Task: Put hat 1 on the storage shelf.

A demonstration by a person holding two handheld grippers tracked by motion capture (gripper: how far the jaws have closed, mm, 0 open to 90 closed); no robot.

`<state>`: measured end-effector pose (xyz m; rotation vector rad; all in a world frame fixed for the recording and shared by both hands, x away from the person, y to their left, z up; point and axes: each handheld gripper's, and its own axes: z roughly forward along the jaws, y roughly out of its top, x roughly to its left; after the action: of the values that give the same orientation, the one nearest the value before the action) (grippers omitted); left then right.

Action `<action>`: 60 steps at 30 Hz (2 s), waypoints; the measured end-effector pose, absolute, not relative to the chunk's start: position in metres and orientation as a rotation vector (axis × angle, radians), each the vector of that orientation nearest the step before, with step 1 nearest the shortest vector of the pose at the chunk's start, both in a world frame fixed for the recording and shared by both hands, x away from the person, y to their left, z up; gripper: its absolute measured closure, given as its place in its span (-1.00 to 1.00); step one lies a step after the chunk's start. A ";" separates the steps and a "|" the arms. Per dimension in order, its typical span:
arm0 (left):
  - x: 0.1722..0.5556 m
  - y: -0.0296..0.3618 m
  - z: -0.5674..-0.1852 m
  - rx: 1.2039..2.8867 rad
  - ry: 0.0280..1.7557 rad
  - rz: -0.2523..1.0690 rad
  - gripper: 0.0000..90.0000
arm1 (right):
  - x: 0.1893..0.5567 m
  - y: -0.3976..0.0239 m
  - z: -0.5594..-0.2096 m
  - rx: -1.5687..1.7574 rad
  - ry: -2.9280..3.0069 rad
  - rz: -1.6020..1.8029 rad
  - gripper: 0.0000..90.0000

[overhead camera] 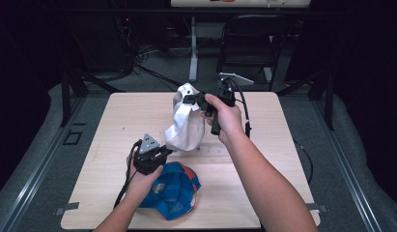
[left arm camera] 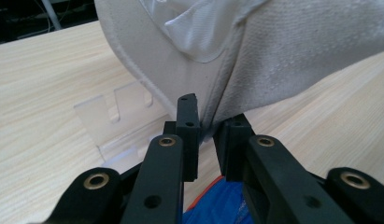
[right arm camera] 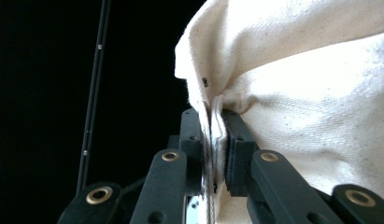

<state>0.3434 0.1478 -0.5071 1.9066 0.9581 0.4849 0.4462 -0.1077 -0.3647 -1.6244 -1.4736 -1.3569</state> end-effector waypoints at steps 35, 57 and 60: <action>0.322 0.187 -0.518 1.879 1.071 0.441 0.24 | 0.415 -0.154 -0.366 -1.733 -1.716 -1.372 0.42; 0.292 0.244 -0.533 1.872 1.210 0.450 0.15 | 0.326 -0.185 -0.435 -1.665 -1.984 -1.423 0.28; 0.293 0.247 -0.536 1.860 1.229 0.446 0.13 | 0.316 -0.185 -0.452 -1.681 -1.985 -1.436 0.28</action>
<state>0.2935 0.2474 -0.5357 1.8602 1.2293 0.4462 0.3162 -0.1851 -0.4520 -1.6808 -1.9853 -1.4357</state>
